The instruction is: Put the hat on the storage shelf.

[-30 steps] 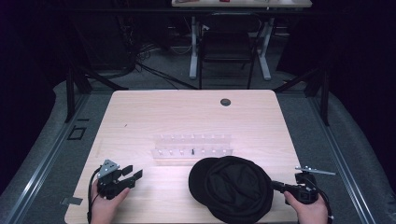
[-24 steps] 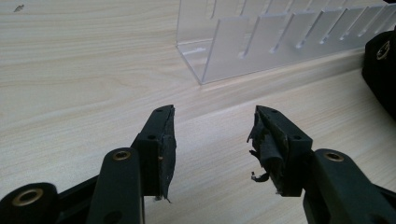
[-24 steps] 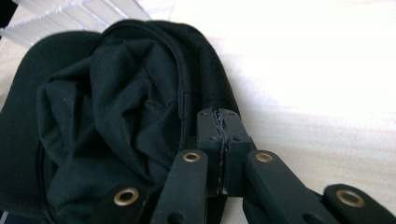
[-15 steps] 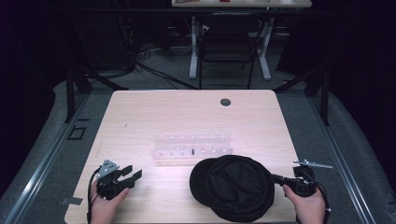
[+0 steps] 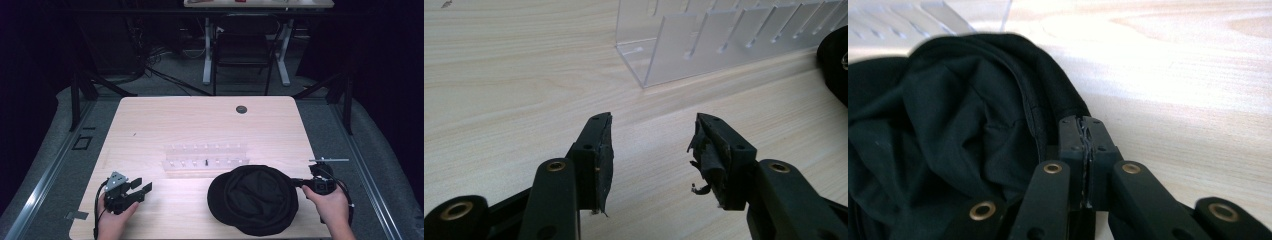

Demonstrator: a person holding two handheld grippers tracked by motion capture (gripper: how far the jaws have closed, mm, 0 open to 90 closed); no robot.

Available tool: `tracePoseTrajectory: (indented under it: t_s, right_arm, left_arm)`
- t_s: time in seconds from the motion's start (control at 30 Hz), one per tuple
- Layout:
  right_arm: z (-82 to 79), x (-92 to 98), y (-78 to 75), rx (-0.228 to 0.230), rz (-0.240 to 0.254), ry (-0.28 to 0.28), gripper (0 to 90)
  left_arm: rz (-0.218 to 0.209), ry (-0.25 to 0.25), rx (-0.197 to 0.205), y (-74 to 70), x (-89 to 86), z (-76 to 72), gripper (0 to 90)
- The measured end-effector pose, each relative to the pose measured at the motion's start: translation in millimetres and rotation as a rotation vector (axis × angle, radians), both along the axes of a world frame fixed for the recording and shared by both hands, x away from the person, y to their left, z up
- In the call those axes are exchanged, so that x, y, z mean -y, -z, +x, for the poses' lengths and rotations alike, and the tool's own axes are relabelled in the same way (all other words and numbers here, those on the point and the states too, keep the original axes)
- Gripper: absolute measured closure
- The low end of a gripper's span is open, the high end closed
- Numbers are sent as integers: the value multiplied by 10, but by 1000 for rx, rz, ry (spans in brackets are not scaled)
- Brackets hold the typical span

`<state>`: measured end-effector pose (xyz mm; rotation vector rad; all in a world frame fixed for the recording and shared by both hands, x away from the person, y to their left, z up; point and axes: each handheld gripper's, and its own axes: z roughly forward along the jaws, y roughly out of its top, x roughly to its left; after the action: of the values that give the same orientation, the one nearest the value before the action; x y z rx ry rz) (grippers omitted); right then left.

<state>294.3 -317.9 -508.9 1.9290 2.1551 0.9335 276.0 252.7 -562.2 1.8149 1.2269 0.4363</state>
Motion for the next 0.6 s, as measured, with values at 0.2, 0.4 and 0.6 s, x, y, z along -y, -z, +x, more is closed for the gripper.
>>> tracePoseTrajectory:
  t_s: [0.2, 0.4, 0.6]
  right_arm:
    - [76, -64, -110, -77, -83, -53, 860]
    - [123, -108, -178, -128, -126, -83, 851]
    - [184, -111, -171, -197, -146, -109, 838]
  left_arm:
    - [1, 3, -1, 1, 7, -4, 503]
    - [3, 7, 1, 0, 16, -9, 503]
    - [5, 6, -3, 4, 17, -11, 502]
